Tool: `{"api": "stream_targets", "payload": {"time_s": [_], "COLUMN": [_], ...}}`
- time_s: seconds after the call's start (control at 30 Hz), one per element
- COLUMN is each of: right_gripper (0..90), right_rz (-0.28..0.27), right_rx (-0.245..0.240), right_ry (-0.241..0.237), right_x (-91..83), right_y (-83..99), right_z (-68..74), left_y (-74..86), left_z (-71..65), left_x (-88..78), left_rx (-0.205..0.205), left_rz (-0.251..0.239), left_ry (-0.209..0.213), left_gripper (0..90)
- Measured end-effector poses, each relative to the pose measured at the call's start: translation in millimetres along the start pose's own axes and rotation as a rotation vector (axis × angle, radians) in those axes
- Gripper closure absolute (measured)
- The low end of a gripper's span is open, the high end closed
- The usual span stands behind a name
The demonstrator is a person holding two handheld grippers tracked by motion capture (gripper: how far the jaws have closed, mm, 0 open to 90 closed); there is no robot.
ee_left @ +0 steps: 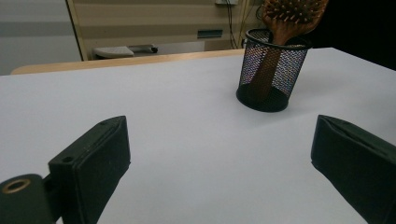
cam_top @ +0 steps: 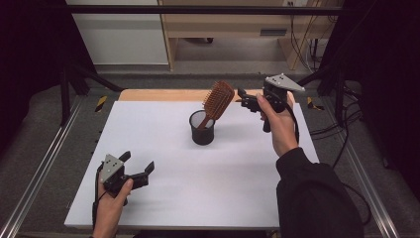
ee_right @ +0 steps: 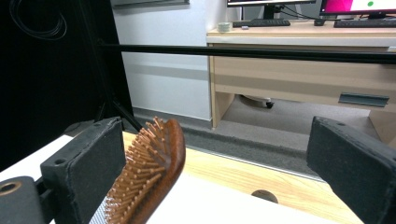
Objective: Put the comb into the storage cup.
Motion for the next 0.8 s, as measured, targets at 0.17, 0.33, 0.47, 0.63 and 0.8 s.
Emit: {"api": "stream_targets", "payload": {"time_s": [0.17,0.33,0.47,0.63,0.8], "right_gripper": [5.1,5.1,5.1,5.1,4.3], "right_rz": [-0.005,-0.007,-0.006,-0.005,0.001], "right_rx": [-0.002,-0.015,-0.020,-0.032,-0.053], "right_ry": [0.004,0.011,0.009,0.009,0.026], "right_x": [-7.5,-14.7,-20.2,-27.3,-35.8], "right_y": [1.5,3.2,4.9,8.9,13.4], "right_z": [-5.3,-8.4,-10.0,-11.4,-15.6], "left_y": [0.1,0.1,0.2,-0.1,-0.8], "left_z": [0.4,-0.1,-0.3,1.0,0.3], "left_x": [-0.1,0.1,0.1,-0.5,-1.0], "left_rx": [-0.002,-0.001,0.000,-0.004,-0.005], "left_rz": [0.000,0.000,0.001,-0.005,-0.009], "left_ry": [-0.001,0.001,0.001,0.000,0.006], "left_gripper": [5.1,5.1,5.1,5.1,5.1]}}
Point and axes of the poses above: each handheld gripper's, and its own axes: x roughly forward along the jaws, y roughly out of its underside, z roughly to its left, the point moved 7 cm from there along x, roughly forward along the jaws, and after that the axes turned 11 degrees about x, right-handed, at the moved point
